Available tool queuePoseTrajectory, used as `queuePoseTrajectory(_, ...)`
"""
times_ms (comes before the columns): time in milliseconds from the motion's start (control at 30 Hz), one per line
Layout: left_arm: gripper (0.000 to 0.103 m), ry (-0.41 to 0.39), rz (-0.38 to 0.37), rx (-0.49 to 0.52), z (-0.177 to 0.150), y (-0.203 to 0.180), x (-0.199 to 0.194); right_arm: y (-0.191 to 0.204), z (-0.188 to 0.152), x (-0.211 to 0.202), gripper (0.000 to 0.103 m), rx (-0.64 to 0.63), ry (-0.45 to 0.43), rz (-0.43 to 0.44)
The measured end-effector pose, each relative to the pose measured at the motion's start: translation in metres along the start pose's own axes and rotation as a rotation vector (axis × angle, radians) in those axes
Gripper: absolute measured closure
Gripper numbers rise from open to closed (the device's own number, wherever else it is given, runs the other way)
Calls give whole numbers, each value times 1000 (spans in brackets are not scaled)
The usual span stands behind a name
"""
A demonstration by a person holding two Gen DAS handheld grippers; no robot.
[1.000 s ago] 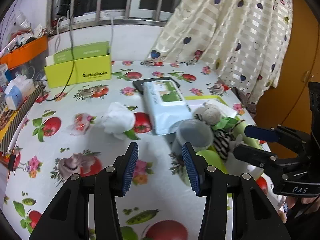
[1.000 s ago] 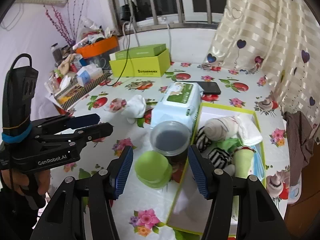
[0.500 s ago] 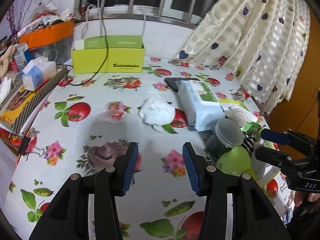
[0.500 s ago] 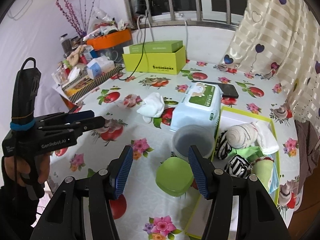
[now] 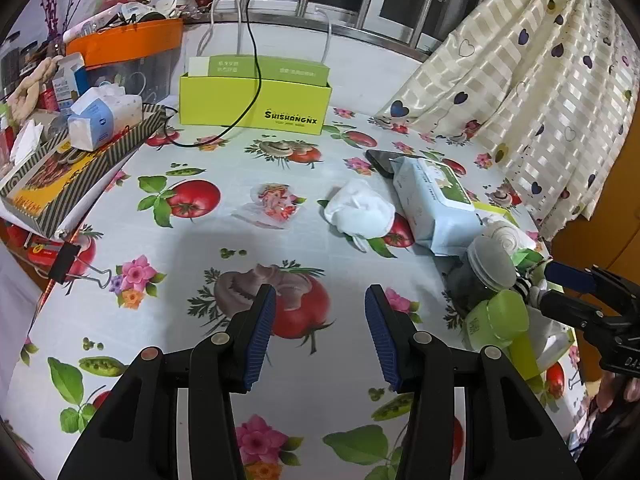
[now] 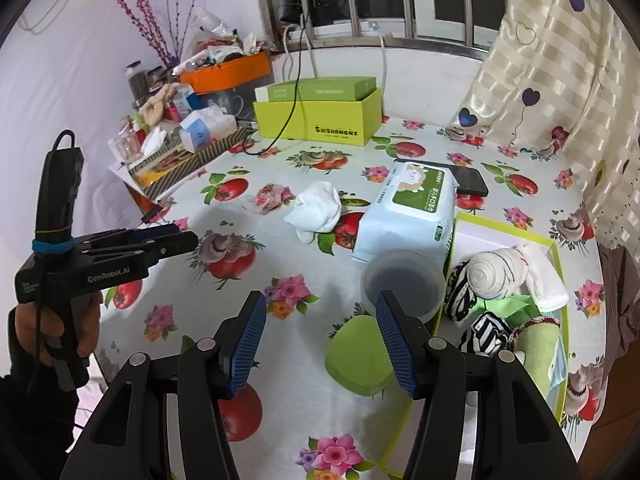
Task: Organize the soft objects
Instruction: 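Withdraw both tools from the tray toward the white cloth and plastic bag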
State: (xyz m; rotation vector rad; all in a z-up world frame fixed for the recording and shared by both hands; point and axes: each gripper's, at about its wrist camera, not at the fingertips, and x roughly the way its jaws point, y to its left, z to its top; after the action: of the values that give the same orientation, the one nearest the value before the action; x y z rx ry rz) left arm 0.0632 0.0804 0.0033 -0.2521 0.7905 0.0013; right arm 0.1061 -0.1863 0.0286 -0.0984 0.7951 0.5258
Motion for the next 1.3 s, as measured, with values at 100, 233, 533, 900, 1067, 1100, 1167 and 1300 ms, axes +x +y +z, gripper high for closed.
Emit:
queuePoseTrajectory(100,56,-2,5,-9,-2,8,-1,2,1,2,46,-8,5,2)
queuePoseTrajectory(233,56,-4,34,-38,-4,24,-3,6,5,7,46,-18,14,5)
queuePoseTrajectory(533,56,-25,64,-49,-4,36,-10,25,13,19,41,-57,31,30)
queuePoseTrajectory(900,56,-47,57,-35,-1,39,-14,47,24,32,39,-98,53,26)
queuePoseTrajectory(1067,56,-49,52,-30,1,42,-14,58,29,40,38,-114,64,33)
queuePoseTrajectory(1100,56,-49,52,-30,1,42,-14,60,30,41,38,-114,65,35)
queuePoseTrajectory(1167,55,-49,50,-33,1,42,-14,62,31,42,38,-114,65,34)
queuePoseTrajectory(1300,56,-53,35,-45,2,41,-20,65,33,42,38,-109,61,34)
